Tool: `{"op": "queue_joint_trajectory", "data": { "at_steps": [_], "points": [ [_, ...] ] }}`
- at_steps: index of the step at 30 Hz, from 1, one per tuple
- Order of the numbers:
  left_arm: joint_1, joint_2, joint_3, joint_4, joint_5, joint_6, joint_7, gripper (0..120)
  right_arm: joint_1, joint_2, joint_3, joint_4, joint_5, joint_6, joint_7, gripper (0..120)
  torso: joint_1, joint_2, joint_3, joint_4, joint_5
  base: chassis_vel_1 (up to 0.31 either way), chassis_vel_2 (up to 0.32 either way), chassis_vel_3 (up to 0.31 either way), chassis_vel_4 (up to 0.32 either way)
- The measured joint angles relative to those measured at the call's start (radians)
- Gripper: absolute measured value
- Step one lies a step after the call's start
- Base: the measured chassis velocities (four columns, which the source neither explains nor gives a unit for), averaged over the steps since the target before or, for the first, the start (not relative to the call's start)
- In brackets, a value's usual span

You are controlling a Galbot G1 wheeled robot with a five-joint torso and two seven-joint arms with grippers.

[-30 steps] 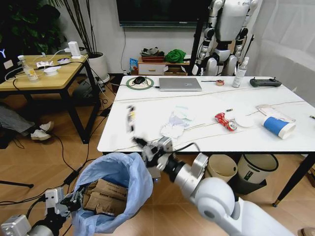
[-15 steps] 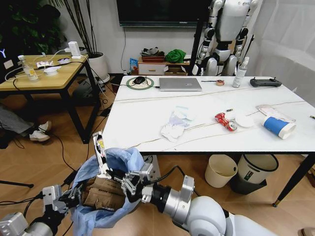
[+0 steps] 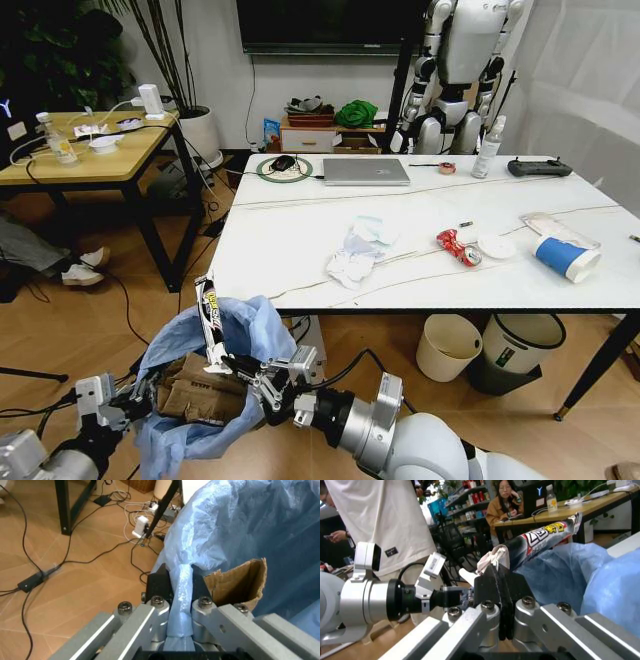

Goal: Pick up the trash bin and place the trash from the table into it.

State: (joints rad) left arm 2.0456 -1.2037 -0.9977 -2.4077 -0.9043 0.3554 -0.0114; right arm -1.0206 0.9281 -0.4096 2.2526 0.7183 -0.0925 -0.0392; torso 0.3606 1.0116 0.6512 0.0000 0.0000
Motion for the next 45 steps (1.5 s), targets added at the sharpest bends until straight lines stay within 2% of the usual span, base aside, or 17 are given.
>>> {"op": "queue_joint_trajectory", "data": {
  "at_steps": [19, 23, 24, 27, 30, 31, 35, 37, 39, 41, 44, 45],
  "points": [
    [0.002, -0.005, -0.009, -0.009, -0.015, 0.001, -0.003, 0, -0.017, -0.010, -0.006, 0.000, -0.019, 0.004, -0.001, 2, 0.000, 0.000, 0.000, 0.0000, 0.0000, 0.000, 0.000, 0.000, 0.000],
    [0.002, -0.007, -0.009, -0.010, -0.016, 0.002, -0.004, 0, -0.017, -0.008, -0.004, -0.004, -0.022, 0.003, 0.003, 19, 0.000, 0.000, 0.000, 0.0000, 0.0000, 0.000, 0.000, 0.000, 0.000],
    [0.002, -0.007, -0.009, -0.010, -0.016, 0.002, -0.004, 0, -0.017, -0.008, -0.004, -0.004, -0.022, 0.003, 0.003, 19, 0.000, 0.000, 0.000, 0.0000, 0.0000, 0.000, 0.000, 0.000, 0.000],
    [0.001, -0.007, -0.008, -0.010, -0.016, 0.002, -0.004, 0, -0.017, -0.007, -0.003, -0.005, -0.024, 0.004, 0.006, 30, 0.000, 0.000, 0.000, 0.0000, 0.0000, 0.000, 0.000, 0.000, 0.000],
    [0.001, -0.008, -0.007, -0.010, -0.017, 0.002, -0.004, 0, -0.012, -0.007, 0.002, -0.005, -0.023, 0.006, 0.010, 44, 0.000, 0.000, 0.000, 0.0001, 0.0000, 0.000, 0.000, 0.000, 0.000],
    [0.001, -0.008, -0.007, -0.010, -0.017, 0.002, -0.004, 0, -0.012, -0.007, 0.002, -0.005, -0.023, 0.006, 0.010, 44, 0.000, 0.000, 0.000, 0.0001, 0.0000, 0.000, 0.000, 0.000, 0.000],
    [0.003, -0.011, 0.000, -0.012, -0.017, 0.002, -0.005, 0, -0.003, 0.002, 0.041, 0.007, 0.000, 0.007, 0.015, 61, 0.000, 0.000, 0.000, 0.0000, 0.0000, 0.000, 0.000, 0.000, 0.000],
    [0.005, -0.012, 0.011, -0.012, -0.012, 0.002, -0.004, 0, 0.007, 0.017, 0.093, 0.019, 0.039, -0.002, 0.032, 69, 0.000, 0.000, 0.000, 0.0001, 0.0001, 0.000, 0.000, 0.000, 0.000],
    [0.006, -0.013, 0.014, -0.012, -0.010, 0.002, -0.004, 0, 0.009, 0.020, 0.107, 0.020, 0.048, -0.005, 0.037, 71, 0.000, 0.000, 0.000, 0.0001, 0.0001, 0.000, 0.000, 0.000, 0.000],
    [0.009, -0.014, 0.034, -0.010, 0.006, 0.002, 0.001, 0, 0.019, 0.033, 0.198, 0.029, 0.083, -0.034, 0.064, 83, 0.000, 0.000, 0.000, 0.0001, 0.0001, 0.000, 0.000, 0.000, 0.000],
    [0.011, -0.015, 0.064, -0.003, 0.029, -0.003, 0.007, 0, 0.015, 0.049, 0.352, 0.035, 0.083, -0.167, 0.125, 95, 0.000, 0.000, 0.000, -0.0001, 0.0000, 0.000, 0.000, 0.000, 0.000],
    [0.011, -0.015, 0.064, -0.003, 0.029, -0.003, 0.007, 0, 0.015, 0.049, 0.352, 0.035, 0.083, -0.167, 0.125, 95, 0.000, 0.000, 0.000, -0.0001, 0.0000, 0.000, 0.000, 0.000, 0.000]
  ]
}}
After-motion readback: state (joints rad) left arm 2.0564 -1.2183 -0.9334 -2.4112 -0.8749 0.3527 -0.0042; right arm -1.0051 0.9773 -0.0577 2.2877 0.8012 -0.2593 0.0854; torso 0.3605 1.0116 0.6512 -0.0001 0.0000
